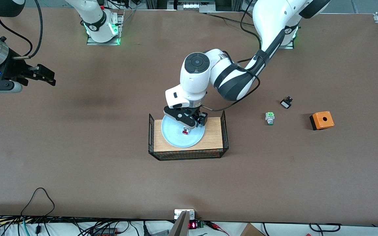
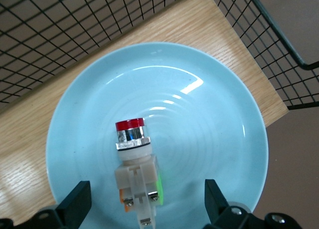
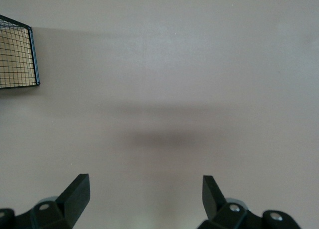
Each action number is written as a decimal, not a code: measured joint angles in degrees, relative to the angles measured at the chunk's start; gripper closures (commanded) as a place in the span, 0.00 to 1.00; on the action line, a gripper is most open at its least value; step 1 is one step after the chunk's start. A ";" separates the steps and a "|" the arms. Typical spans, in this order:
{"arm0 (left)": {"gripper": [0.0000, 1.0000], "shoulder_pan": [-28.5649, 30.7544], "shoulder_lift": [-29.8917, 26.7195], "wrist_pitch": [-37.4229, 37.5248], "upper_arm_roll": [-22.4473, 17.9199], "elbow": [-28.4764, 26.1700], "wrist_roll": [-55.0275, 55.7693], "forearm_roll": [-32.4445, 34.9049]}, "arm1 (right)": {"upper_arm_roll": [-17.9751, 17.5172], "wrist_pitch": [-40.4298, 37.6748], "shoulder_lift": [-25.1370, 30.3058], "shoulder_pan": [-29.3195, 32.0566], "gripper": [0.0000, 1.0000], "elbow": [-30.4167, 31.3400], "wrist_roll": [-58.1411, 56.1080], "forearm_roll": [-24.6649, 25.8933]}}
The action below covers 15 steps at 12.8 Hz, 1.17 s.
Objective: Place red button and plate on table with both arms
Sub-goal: 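Move the left gripper over the plate toward the red button, then grasp the red button on the plate with the left gripper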
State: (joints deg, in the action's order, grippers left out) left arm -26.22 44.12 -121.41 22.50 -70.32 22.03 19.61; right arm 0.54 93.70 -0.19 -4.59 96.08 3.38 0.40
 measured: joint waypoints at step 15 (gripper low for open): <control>0.77 4.69 -5.96 10.18 -0.12 3.70 0.81 -2.46 | -0.04 0.02 0.00 -0.05 0.00 0.03 0.00 0.00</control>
State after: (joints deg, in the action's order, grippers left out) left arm -21.53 38.16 -111.22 22.39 -66.62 22.84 17.15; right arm 0.50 93.72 -0.19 -4.65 96.11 3.38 0.40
